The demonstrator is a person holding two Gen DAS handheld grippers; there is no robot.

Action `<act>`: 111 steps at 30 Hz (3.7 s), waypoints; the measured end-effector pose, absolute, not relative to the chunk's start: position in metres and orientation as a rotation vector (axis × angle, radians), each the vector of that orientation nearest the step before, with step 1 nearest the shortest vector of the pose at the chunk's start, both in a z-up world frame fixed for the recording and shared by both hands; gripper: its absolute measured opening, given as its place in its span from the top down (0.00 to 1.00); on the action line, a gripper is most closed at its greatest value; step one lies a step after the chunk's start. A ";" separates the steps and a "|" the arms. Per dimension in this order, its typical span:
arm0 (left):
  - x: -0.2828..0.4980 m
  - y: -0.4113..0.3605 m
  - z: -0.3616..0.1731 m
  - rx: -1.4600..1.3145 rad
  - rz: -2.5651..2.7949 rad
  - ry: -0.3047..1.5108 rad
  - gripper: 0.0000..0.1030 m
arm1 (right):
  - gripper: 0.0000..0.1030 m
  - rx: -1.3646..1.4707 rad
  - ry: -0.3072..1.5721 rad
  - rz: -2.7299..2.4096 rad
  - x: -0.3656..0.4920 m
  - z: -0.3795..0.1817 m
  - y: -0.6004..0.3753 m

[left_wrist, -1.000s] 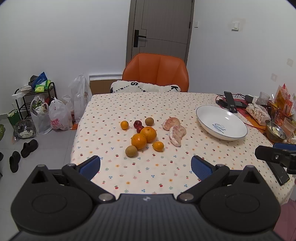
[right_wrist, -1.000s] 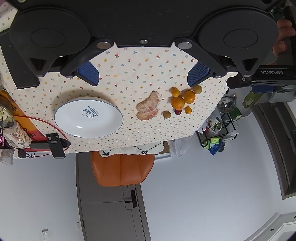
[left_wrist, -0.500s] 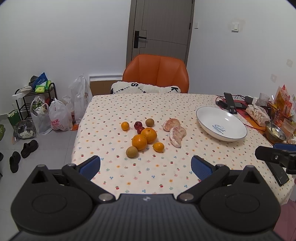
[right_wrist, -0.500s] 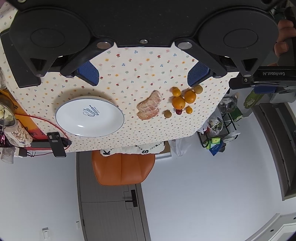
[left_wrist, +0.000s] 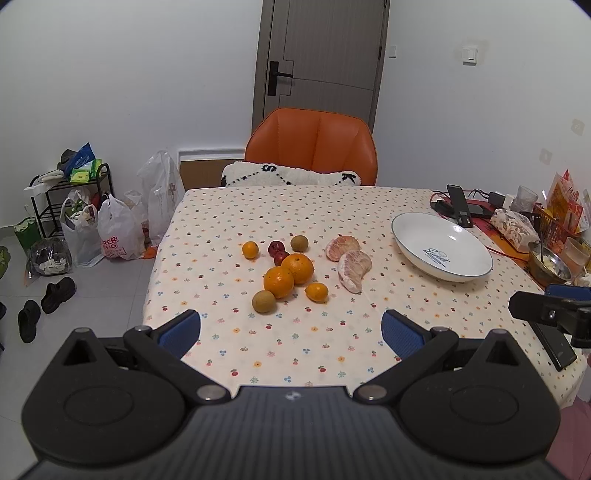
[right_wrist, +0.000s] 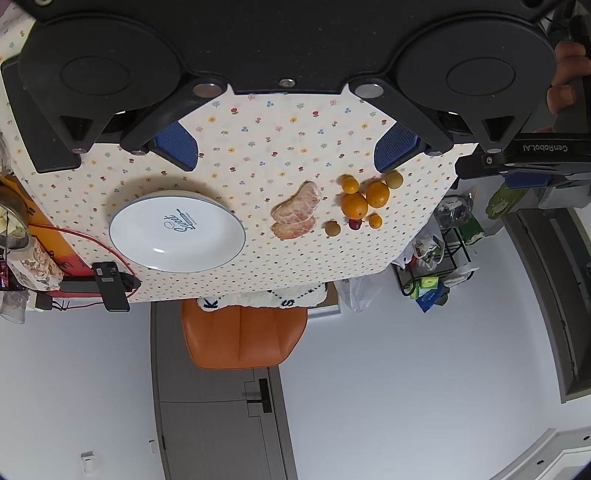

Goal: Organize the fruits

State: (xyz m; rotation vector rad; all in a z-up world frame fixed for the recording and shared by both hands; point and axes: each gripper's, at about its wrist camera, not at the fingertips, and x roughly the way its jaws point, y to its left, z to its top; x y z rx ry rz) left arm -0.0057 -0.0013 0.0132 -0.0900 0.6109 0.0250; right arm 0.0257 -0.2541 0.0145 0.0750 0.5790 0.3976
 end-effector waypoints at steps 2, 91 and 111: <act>-0.006 -0.001 0.013 -0.089 0.025 0.610 0.00 | 0.00 0.072 0.578 0.397 0.025 0.014 -0.253; 0.131 0.042 -0.084 -0.256 0.028 0.761 0.75 | 0.65 0.130 0.839 0.766 0.195 -0.085 -0.151; 0.126 0.045 -0.066 -0.251 0.013 0.716 0.75 | 0.79 0.135 0.811 0.780 0.194 -0.077 -0.152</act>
